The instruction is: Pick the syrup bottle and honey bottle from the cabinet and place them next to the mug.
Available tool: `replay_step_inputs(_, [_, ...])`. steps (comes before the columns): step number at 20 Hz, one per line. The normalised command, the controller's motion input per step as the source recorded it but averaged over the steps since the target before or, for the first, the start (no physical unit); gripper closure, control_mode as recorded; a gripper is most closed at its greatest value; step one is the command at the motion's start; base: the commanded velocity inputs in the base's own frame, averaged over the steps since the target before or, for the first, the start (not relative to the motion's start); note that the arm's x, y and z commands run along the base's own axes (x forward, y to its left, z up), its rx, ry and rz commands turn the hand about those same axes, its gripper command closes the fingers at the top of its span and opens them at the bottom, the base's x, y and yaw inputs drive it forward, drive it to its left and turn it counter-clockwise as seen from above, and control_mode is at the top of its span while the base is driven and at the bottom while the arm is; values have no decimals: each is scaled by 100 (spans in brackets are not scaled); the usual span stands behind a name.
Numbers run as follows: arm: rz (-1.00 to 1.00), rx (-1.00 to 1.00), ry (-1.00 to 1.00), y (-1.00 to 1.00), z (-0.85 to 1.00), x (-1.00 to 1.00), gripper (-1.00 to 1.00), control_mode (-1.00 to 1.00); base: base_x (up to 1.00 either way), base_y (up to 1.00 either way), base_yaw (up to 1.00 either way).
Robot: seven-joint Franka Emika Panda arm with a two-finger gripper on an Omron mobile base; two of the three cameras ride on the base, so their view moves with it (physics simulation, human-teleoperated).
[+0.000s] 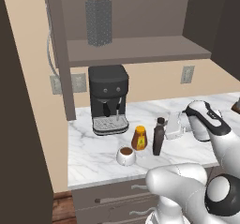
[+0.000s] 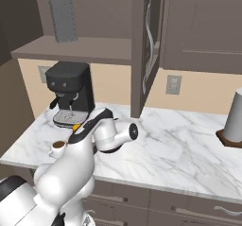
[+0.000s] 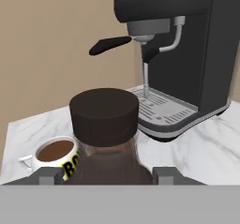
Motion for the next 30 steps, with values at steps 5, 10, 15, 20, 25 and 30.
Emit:
replay_step_inputs(5, [0, 0, 0, 0, -38, 0, 100, -100, 0, 0, 0])
replay_step_inputs(10, [0, 0, 0, 0, -29, 0, 100, -100, 0, 0, 0])
replay_step_inputs(15, [0, 0, 2, 0, -1, 0, 100, -100, 0, 0, 0])
replay_step_inputs(20, [0, 0, 0, 0, 0, 0, 100, -100, 0, 0, 0])
replay_step_inputs(25, [0, 0, -2, 4, 0, 0, 100, -100, 0, 0, 0])
replay_step_inputs(30, [1, 0, -6, 9, 0, 0, 100, -100, 0, 0, 0])
